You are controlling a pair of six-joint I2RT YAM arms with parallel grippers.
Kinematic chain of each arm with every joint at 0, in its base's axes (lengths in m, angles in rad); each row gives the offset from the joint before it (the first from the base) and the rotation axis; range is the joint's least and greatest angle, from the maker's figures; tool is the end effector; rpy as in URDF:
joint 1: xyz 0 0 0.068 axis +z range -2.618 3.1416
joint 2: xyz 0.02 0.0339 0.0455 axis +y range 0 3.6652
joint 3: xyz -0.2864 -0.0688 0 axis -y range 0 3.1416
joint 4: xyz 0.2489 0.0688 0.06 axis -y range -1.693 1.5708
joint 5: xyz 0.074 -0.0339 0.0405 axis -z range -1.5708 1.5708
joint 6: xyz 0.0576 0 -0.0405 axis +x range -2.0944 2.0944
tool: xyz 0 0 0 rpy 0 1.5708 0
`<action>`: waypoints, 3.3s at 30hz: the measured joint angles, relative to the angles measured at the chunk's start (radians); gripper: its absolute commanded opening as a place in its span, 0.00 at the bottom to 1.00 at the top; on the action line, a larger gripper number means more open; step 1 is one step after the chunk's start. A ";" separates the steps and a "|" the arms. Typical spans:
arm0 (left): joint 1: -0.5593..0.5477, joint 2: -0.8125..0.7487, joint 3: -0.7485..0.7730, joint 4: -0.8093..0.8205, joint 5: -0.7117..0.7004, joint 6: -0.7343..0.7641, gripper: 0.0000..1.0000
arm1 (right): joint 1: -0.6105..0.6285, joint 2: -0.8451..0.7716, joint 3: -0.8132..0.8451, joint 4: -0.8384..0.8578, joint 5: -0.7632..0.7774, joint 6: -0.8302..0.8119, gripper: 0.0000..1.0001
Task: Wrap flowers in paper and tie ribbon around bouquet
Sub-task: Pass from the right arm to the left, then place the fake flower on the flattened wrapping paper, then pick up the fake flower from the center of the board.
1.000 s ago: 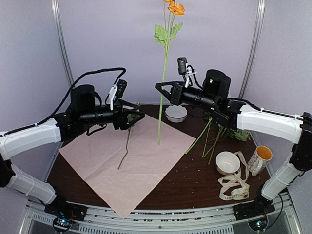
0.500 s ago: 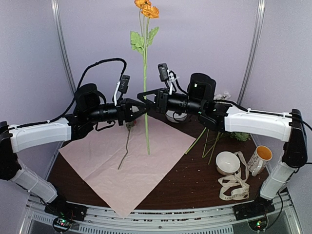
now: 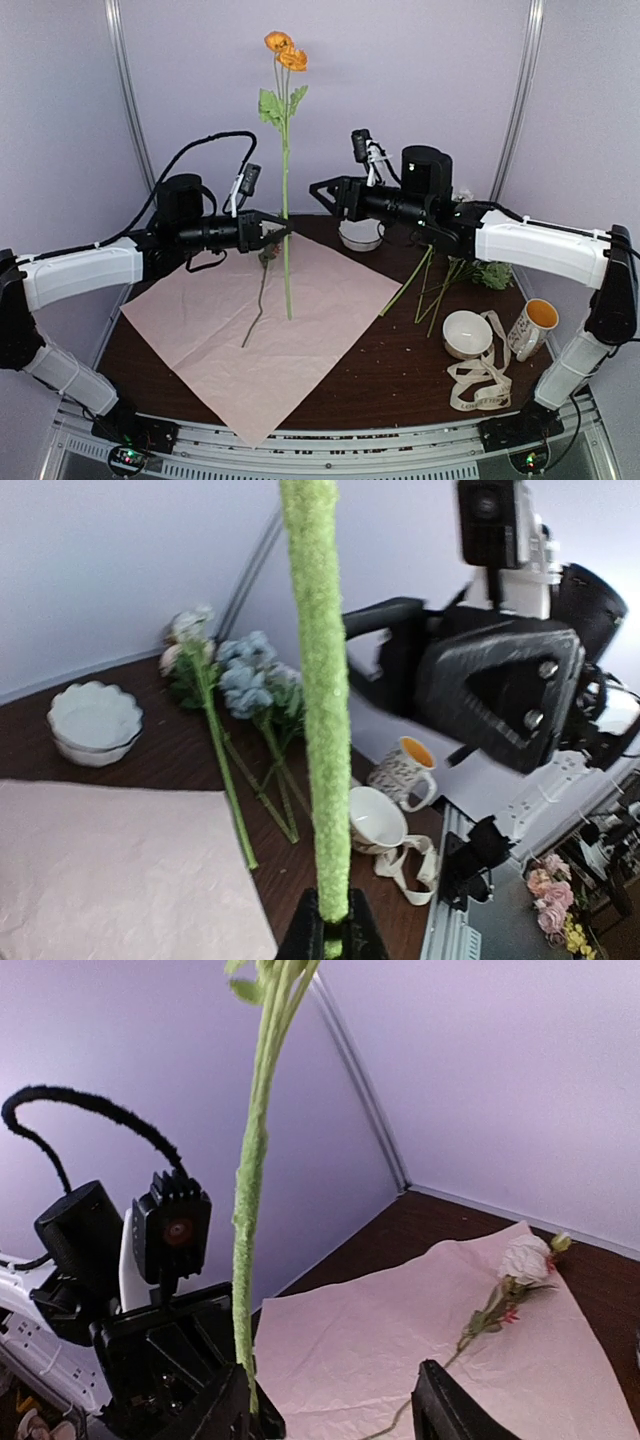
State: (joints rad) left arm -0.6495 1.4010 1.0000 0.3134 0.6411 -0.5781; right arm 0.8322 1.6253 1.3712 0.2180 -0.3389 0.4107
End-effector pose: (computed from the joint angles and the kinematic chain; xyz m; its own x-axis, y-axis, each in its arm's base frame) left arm 0.2530 -0.2354 0.3434 -0.5825 -0.1076 -0.8057 0.7652 0.2617 -0.5882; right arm 0.2685 0.3233 0.3903 -0.3900 0.1310 -0.9115 -0.8347 0.3676 0.4100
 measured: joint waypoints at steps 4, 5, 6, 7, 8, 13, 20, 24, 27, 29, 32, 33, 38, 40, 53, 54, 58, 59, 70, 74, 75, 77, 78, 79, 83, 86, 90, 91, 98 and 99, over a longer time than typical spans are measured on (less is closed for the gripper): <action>0.126 0.039 0.005 -0.166 -0.077 -0.028 0.00 | -0.095 -0.037 -0.024 -0.084 0.130 0.040 0.56; 0.154 0.055 0.004 -0.202 -0.100 -0.028 0.00 | -0.115 -0.040 -0.024 -0.109 0.158 0.045 0.56; 0.187 0.078 0.004 -0.245 -0.129 -0.027 0.00 | -0.134 -0.040 -0.023 -0.133 0.177 0.050 0.56; 0.211 0.097 0.003 -0.283 -0.155 -0.022 0.00 | -0.154 -0.040 -0.023 -0.166 0.196 0.057 0.56; 0.229 0.116 0.002 -0.317 -0.179 -0.016 0.00 | -0.176 -0.037 -0.023 -0.212 0.216 0.064 0.56; 0.255 0.222 0.003 -0.486 -0.287 0.047 0.00 | -0.239 0.006 0.005 -0.394 0.256 0.074 0.57; 0.255 0.344 0.003 -0.576 -0.306 0.077 0.09 | -0.339 0.113 0.029 -0.603 0.325 0.101 0.57; 0.255 0.348 0.006 -0.583 -0.309 0.083 0.40 | -0.428 0.176 0.029 -0.678 0.351 0.131 0.56; 0.255 0.348 0.008 -0.584 -0.312 0.081 0.47 | -0.476 0.204 0.029 -0.715 0.375 0.143 0.54; 0.255 0.346 0.008 -0.584 -0.313 0.079 0.51 | -0.494 0.208 0.028 -0.736 0.391 0.148 0.50; 0.255 0.331 0.003 -0.583 -0.317 0.069 0.57 | -0.513 0.206 0.021 -0.748 0.427 0.166 0.45; 0.255 0.322 -0.001 -0.583 -0.320 0.068 0.59 | -0.518 0.202 0.005 -0.745 0.441 0.174 0.44; 0.254 0.239 -0.018 -0.592 -0.367 0.060 0.72 | -0.557 0.177 -0.090 -0.747 0.473 0.203 0.42; 0.249 0.200 -0.018 -0.597 -0.396 0.062 0.74 | -0.584 0.178 -0.106 -0.747 0.459 0.209 0.42; 0.233 0.131 -0.011 -0.630 -0.477 0.098 0.73 | -0.655 0.262 -0.087 -0.730 0.322 0.203 0.41; 0.233 0.131 -0.011 -0.630 -0.477 0.100 0.73 | -0.655 0.270 -0.077 -0.734 0.316 0.196 0.42; 0.232 0.132 -0.010 -0.630 -0.477 0.106 0.72 | -0.655 0.306 -0.002 -0.791 0.288 0.165 0.43; 0.231 0.132 -0.010 -0.630 -0.477 0.108 0.72 | -0.655 0.321 0.024 -0.808 0.280 0.156 0.42; 0.231 0.132 0.010 -0.641 -0.481 0.141 0.72 | -0.664 0.406 0.136 -0.974 0.201 0.063 0.41; 0.231 0.132 0.011 -0.654 -0.481 0.153 0.72 | -0.665 0.449 0.205 -1.048 0.223 0.051 0.39; 0.231 0.132 0.010 -0.655 -0.481 0.156 0.72 | -0.665 0.460 0.225 -1.065 0.233 0.050 0.37; 0.231 0.132 0.010 -0.655 -0.481 0.161 0.72 | -0.666 0.491 0.269 -1.101 0.254 0.048 0.30; 0.231 0.132 0.011 -0.655 -0.481 0.163 0.72 | -0.666 0.502 0.282 -1.112 0.262 0.044 0.27; 0.231 0.131 0.010 -0.655 -0.481 0.166 0.72 | -0.666 0.510 0.290 -1.121 0.270 0.043 0.22; 0.231 0.124 0.010 -0.655 -0.483 0.177 0.72 | -0.667 0.520 0.296 -1.152 0.288 0.047 0.02; 0.231 0.104 0.010 -0.655 -0.489 0.188 0.72 | -0.671 0.520 0.296 -1.157 0.287 0.050 0.00; 0.231 0.068 0.006 -0.656 -0.504 0.203 0.72 | -0.674 0.517 0.295 -1.149 0.288 0.060 0.00; 0.231 0.062 0.004 -0.656 -0.507 0.204 0.72 | -0.674 0.512 0.291 -1.145 0.291 0.064 0.00; 0.231 0.032 0.002 -0.657 -0.518 0.207 0.72 | -0.673 0.272 0.143 -1.011 0.327 0.113 0.00; 0.231 0.028 0.002 -0.657 -0.518 0.209 0.72 | -0.669 0.212 0.122 -0.978 0.331 0.115 0.00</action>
State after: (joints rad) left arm -0.4183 1.4292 1.0019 -0.3435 0.1230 -0.3695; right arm 0.1631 1.8378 1.4929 -0.7601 -0.0082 0.5255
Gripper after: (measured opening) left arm 0.718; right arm 0.032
